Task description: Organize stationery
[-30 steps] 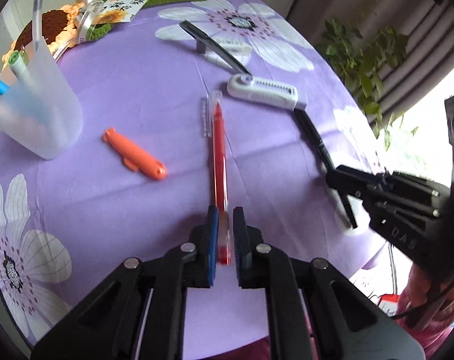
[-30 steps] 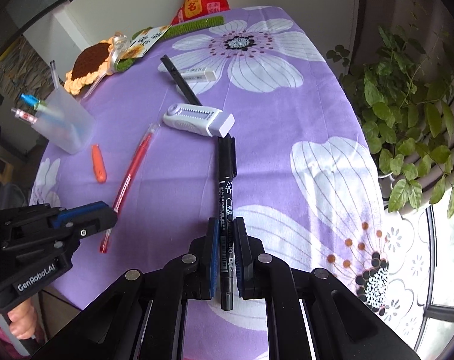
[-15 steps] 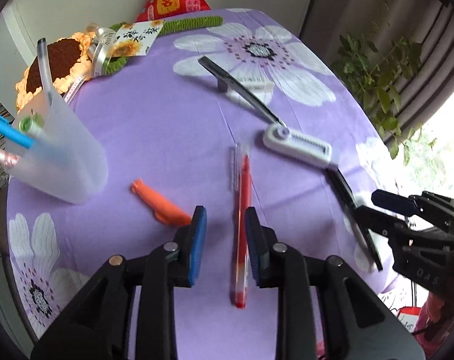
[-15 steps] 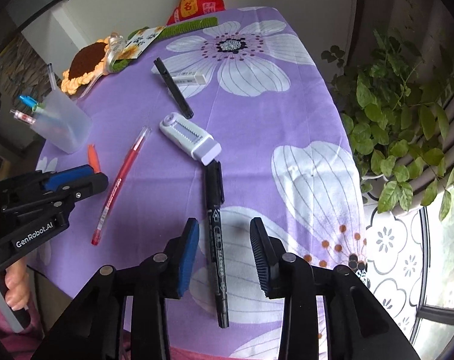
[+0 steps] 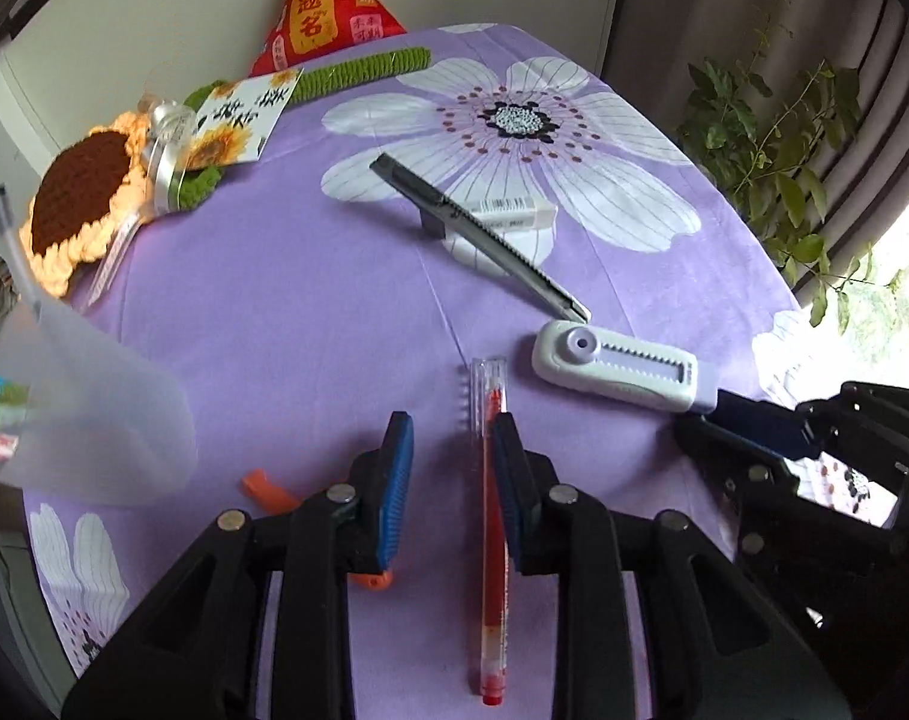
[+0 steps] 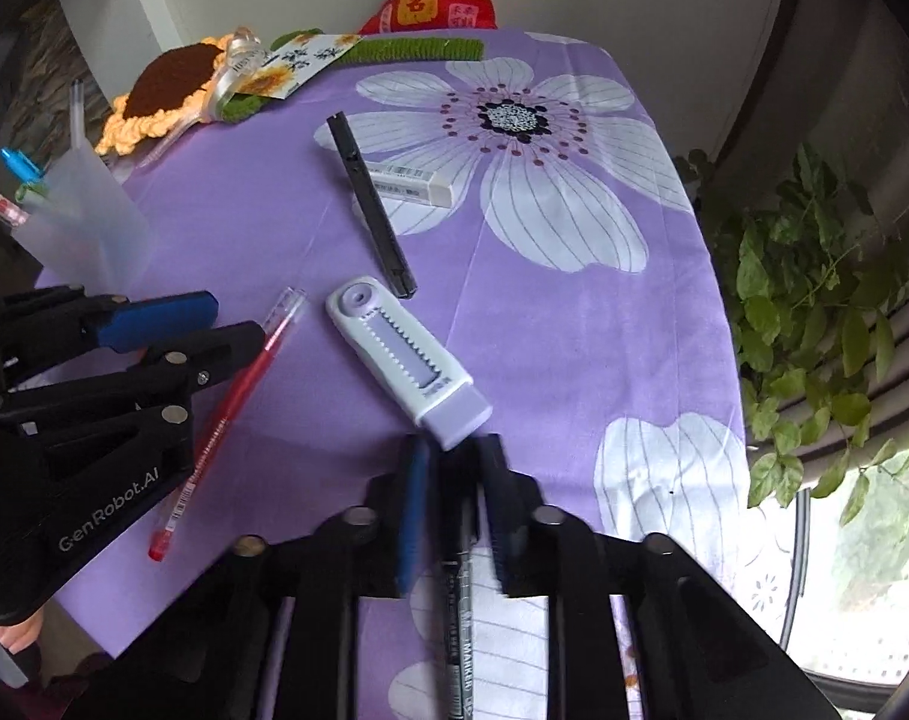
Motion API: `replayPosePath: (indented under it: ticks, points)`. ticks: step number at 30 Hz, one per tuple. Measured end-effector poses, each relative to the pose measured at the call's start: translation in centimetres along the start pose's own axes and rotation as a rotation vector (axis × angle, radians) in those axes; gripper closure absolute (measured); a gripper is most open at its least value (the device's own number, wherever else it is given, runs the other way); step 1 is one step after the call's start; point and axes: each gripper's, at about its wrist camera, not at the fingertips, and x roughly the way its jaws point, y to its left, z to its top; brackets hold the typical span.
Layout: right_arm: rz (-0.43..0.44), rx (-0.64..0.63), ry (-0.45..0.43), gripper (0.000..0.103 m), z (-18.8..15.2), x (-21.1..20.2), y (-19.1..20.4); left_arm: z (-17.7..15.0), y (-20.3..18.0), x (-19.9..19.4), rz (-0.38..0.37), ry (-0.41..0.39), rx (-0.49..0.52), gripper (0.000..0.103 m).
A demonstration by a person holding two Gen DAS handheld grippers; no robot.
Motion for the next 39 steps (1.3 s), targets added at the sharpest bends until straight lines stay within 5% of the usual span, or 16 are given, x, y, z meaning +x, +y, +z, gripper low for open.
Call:
replayPosePath:
  ticks: [7, 11, 23, 25, 26, 34, 35, 38, 39]
  points:
    - [0.068, 0.055, -0.038, 0.088, -0.1, -2.1, -1.4, 0.1, 1.3, -0.9, -0.012, -0.012, -0.049, 0.077]
    - [0.099, 0.075, -0.062, 0.088, -0.5, -3.7, -2.0, 0.4, 1.1, -1.0, 0.035, -0.027, -0.032, 0.059]
    - [0.076, 0.158, -0.180, 0.088, -1.6, -8.2, -4.0, 1.0, 0.0, 1.0, 0.140, -0.029, 0.026, 0.059]
    - [0.078, 0.156, -0.186, 0.088, -1.6, -8.4, -3.9, 1.0, -0.2, 1.1, 0.131, -0.030, 0.036, 0.076]
    - [0.081, 0.156, -0.188, 0.088, -1.6, -8.4, -3.8, 1.0, -0.3, 1.4, 0.120, -0.013, 0.040, 0.100]
    - [0.082, 0.160, -0.194, 0.088, -2.2, -8.8, -3.7, 0.4, 0.8, -0.5, 0.050, -0.037, 0.000, 0.094]
    - [0.082, 0.163, -0.194, 0.088, -2.3, -8.8, -3.8, 0.4, 1.0, -1.0, 0.042, -0.049, -0.001, 0.089]
    - [0.084, 0.165, -0.196, 0.088, -2.4, -8.8, -3.7, 0.4, 1.5, -1.7, 0.080, -0.090, -0.008, 0.033]
    - [0.086, 0.165, -0.196, 0.088, -2.4, -8.8, -3.7, 0.5, 1.6, -1.7, 0.112, -0.113, -0.009, 0.034]
